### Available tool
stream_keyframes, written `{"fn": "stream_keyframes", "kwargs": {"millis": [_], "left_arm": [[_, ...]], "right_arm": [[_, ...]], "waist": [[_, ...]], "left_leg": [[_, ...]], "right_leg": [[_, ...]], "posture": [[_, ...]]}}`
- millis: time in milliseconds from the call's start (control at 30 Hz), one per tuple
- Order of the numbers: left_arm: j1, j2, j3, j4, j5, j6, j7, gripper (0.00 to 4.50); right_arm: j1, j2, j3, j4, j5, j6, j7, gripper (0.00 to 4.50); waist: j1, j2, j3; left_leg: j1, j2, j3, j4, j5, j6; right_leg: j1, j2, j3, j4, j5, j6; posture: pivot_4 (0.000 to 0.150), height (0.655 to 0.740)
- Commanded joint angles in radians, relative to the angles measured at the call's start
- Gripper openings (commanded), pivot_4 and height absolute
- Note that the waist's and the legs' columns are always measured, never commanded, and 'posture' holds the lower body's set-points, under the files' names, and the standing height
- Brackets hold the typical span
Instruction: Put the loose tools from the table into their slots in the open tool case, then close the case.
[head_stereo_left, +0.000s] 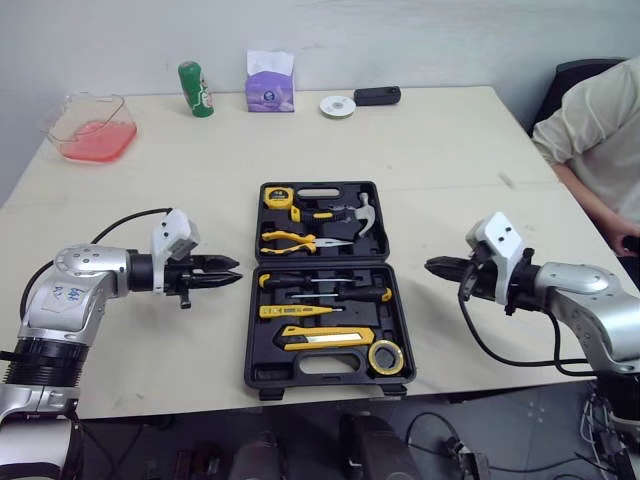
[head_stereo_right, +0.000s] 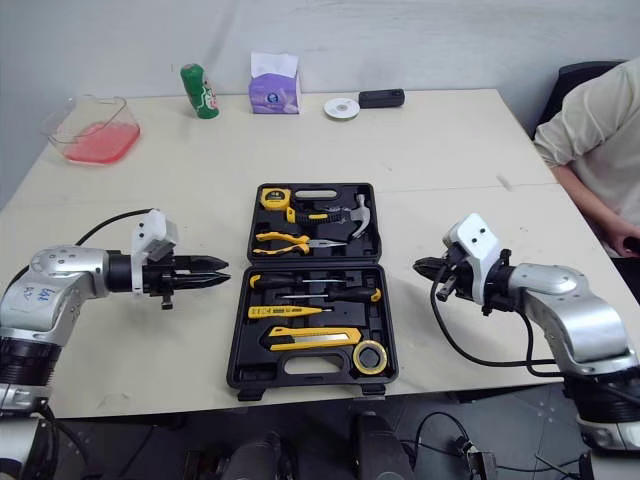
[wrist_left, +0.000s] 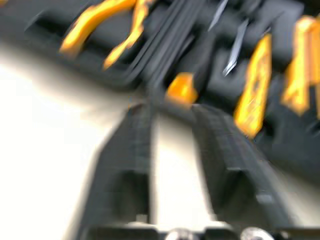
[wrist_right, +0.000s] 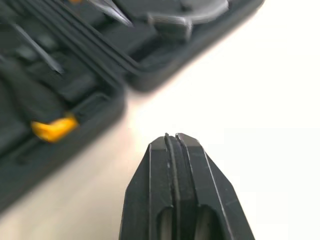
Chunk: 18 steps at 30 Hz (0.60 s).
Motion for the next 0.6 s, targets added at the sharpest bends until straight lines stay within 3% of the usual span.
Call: {"fn": "stream_keyframes", "kwargs": {"millis": [33, 167, 367, 600], "left_arm": [[-0.044, -0.023, -0.014, 0.103, 0.060, -0.083, 0.008, 0.03], [-0.090, -0.129, -0.041, 0.136, 0.080, -0.064, 0.058, 0.03], [-0.085, -0.238, -0.080, 0.060, 0.095, -0.037, 0.087, 0.03], [-0.118, -0.328, -0.098, 0.014, 0.100, 0.044, 0.145, 0.03]], "right_arm": [[-0.060, 0.033, 0.039, 0.045, -0.062, -0.026, -0.006, 0.00], [-0.113, 0.073, 0.109, 0.108, -0.136, -0.066, 0.008, 0.00], [-0.144, 0.153, 0.099, 0.097, -0.112, -0.041, 0.033, 0.00], [-0.118, 0.125, 0.094, 0.074, -0.145, -0.015, 0.048, 0.00]], "waist": [[0.002, 0.000, 0.000], [0.006, 0.000, 0.000], [0.002, 0.001, 0.001], [0.013, 0.001, 0.001]], "left_leg": [[-0.002, 0.000, 0.001, 0.000, 0.000, 0.001], [-0.015, -0.001, 0.000, 0.006, 0.002, 0.001], [-0.016, -0.001, -0.001, 0.010, 0.001, 0.002], [-0.016, -0.002, -0.003, 0.012, 0.001, 0.003]], "right_leg": [[-0.002, 0.000, -0.001, 0.001, 0.000, 0.000], [-0.013, -0.002, -0.007, 0.003, 0.001, 0.001], [-0.012, -0.002, -0.007, 0.005, 0.002, 0.004], [-0.010, -0.004, -0.007, 0.005, 0.002, 0.004]], "posture": [[0.150, 0.7400], [0.150, 0.7400], [0.150, 0.7400], [0.150, 0.7400]]}}
